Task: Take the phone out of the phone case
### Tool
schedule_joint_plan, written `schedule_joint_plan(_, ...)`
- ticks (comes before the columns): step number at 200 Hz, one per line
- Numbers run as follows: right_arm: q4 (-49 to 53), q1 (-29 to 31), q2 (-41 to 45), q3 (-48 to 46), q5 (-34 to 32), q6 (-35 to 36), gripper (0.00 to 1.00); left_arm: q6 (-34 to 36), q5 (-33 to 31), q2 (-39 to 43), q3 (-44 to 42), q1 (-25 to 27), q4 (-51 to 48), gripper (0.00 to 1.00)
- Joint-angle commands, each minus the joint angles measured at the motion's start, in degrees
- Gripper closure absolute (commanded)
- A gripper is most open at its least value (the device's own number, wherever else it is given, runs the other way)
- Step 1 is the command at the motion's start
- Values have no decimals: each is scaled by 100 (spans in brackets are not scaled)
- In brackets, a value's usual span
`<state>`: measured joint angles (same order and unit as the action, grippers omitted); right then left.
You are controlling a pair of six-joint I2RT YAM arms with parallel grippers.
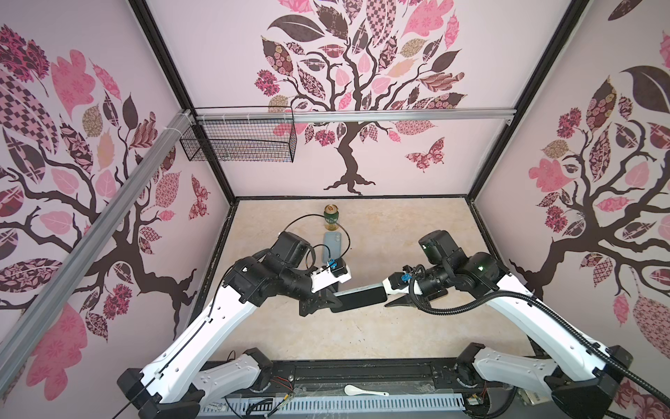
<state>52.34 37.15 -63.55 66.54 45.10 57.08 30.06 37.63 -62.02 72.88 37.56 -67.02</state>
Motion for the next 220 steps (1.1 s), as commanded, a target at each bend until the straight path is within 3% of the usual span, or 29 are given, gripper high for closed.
schedule_joint_plan(1,279,94,-51,269,93,115,71,34,25,22,253,-8,140,100)
schedule_joint_plan(136,320,232,-118,263,87,153,84,321,97,-115,499,-17,-103,100)
schedule_joint_plan(220,63,362,-5,124,-92,168,100,730,381,-632,1136,-262,-535,100)
